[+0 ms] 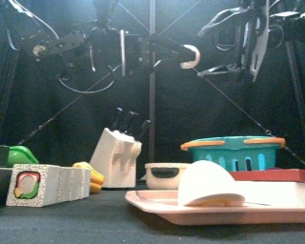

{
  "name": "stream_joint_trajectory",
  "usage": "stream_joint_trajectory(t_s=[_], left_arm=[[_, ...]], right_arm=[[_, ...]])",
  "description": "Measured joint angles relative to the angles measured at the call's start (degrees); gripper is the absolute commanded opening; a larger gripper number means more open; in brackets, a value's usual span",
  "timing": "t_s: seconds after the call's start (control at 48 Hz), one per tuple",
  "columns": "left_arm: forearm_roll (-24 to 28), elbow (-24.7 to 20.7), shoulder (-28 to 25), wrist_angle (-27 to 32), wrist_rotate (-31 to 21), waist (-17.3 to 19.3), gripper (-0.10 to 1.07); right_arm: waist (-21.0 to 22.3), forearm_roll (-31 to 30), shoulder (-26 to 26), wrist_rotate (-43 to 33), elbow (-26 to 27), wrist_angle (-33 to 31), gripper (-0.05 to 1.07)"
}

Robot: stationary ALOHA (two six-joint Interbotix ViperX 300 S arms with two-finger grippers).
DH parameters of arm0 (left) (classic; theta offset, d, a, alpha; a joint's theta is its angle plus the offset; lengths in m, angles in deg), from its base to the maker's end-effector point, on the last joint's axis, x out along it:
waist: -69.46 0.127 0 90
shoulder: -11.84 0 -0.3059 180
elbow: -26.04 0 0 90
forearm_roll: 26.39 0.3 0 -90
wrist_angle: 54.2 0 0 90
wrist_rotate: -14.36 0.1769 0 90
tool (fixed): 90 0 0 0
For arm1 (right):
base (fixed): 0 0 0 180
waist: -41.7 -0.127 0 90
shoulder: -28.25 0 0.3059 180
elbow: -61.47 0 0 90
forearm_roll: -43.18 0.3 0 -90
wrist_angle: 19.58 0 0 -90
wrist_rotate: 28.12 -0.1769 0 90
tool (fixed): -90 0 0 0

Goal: Hand over egg half

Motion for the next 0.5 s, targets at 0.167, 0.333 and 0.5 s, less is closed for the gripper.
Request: stream_joint_trajectory(t_s=[0.167,0.333,0.5], left_arm=[[0.0,-0.5,-0.1,-0.1,0.1,0.0,0.69],[0.0,-0.6,-0.3,-0.1,0.3,0.0,0.69],[0.0,-0.7,-0.5,-0.1,0.3,0.3,0.69]], right_arm=[[0.1,-1.1,1.8,0.0,1.3,0.2,1.02],[0.1,-1.8,2.8,0.0,2.2,0.4,1.02],[0.1,-2.1,2.9,0.1,2.9,0.4,1.02]])
